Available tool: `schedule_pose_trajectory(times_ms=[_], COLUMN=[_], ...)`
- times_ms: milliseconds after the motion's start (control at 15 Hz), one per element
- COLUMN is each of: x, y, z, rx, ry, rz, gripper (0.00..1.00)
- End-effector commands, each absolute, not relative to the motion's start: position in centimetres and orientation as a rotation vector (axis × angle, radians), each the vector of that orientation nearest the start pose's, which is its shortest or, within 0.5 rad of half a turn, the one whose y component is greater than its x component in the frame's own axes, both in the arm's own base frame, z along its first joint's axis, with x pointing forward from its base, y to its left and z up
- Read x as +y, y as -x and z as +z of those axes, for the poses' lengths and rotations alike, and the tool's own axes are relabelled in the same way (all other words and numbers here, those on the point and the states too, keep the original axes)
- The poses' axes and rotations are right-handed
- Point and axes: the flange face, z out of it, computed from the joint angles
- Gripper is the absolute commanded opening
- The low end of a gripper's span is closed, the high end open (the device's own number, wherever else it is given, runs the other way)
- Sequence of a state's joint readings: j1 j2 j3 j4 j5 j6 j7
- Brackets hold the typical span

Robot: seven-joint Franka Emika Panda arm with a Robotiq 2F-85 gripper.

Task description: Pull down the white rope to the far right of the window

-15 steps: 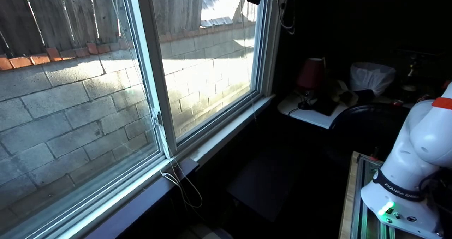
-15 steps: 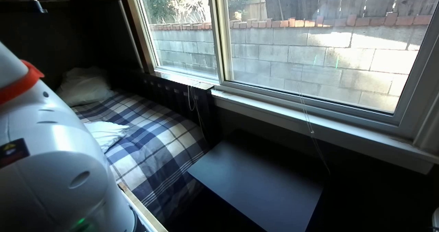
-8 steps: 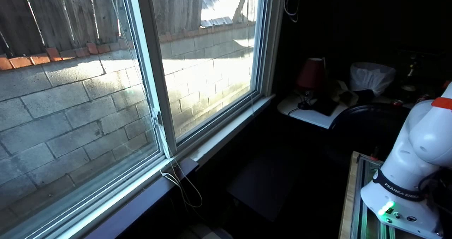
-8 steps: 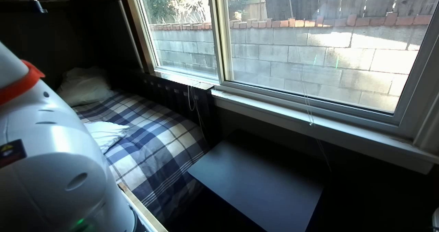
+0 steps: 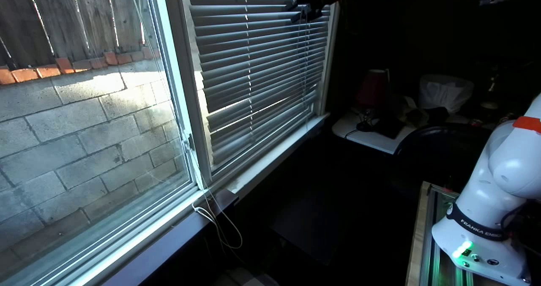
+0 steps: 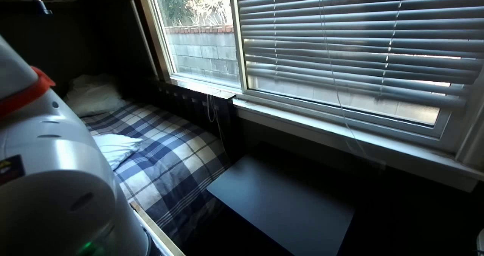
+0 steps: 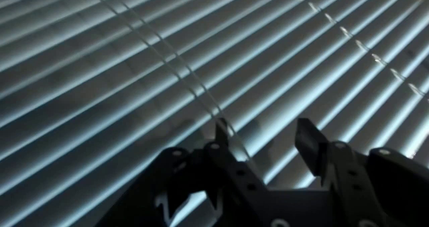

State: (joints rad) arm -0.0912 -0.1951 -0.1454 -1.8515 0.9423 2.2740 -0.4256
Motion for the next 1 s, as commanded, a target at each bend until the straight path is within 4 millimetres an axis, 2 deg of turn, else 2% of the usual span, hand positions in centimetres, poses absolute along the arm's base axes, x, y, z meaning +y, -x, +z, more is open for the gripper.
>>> schedule_pose_trajectory(times_ms=[0, 133, 533, 733, 933], x=[-12.5, -13.1, -14.6, -15.1, -15.6], y=[-52.9, -53.0, -51.7, -50.9, -50.3], z=[63.7, 61.3, 55.9, 54.3, 53.6], rx=[0.337, 0.377, 0.483, 0.520, 0.544], ry=[2.426, 2.517, 2.744, 2.810, 2.839], rz=[-0.869, -0.777, -0.494, -0.364, -0.280], gripper=[0.88, 1.00, 1.00, 1.00, 1.00])
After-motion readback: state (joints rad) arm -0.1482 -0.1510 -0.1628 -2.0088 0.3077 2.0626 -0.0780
